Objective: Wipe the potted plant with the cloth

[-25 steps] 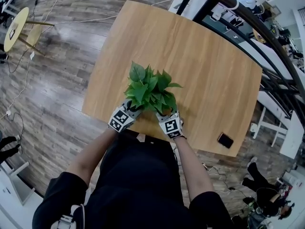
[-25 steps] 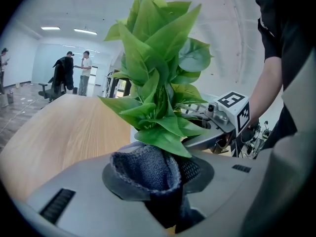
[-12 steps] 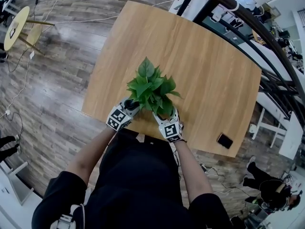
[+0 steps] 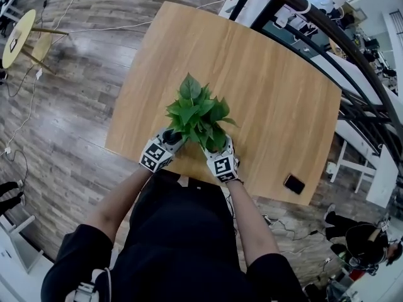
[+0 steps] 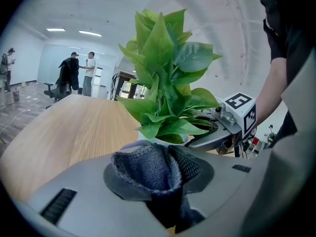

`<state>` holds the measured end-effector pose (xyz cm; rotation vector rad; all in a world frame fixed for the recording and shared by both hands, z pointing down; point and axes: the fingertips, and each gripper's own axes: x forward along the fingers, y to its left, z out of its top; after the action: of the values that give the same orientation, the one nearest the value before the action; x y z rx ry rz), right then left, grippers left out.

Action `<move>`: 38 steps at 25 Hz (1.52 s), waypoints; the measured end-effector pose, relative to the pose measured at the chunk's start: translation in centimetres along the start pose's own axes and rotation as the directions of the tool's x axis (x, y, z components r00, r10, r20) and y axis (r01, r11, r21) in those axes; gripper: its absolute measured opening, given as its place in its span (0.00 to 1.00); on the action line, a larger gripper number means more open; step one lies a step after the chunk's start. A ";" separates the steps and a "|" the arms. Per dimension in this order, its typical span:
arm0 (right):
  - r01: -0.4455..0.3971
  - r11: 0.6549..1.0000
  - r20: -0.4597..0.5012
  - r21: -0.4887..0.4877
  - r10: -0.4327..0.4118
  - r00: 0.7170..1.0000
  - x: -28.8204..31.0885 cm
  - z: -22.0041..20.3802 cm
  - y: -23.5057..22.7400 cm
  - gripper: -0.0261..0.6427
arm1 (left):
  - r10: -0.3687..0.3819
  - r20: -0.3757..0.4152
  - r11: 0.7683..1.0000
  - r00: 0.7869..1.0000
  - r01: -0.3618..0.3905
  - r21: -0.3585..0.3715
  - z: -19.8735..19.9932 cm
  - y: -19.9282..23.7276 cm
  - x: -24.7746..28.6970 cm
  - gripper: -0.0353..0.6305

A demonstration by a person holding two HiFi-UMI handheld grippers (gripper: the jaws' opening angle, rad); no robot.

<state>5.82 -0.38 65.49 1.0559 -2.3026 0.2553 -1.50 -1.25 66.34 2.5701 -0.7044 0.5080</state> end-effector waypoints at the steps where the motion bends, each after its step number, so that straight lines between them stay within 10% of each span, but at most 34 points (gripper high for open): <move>1: 0.007 1.000 -0.001 0.006 -0.007 1.000 0.0 0.0 0.0 0.45 | 0.008 0.004 1.000 1.000 -0.008 -0.016 0.0 0.0 0.0 0.26; 38: 0.016 0.999 -0.001 0.032 -0.016 1.000 1.4 0.4 0.1 0.45 | -0.089 -0.017 0.996 0.996 0.089 0.006 -0.7 -2.0 0.0 0.27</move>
<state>4.88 -1.30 65.98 1.0888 -2.2954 0.2871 -0.52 0.68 66.35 2.5873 -0.5799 0.5036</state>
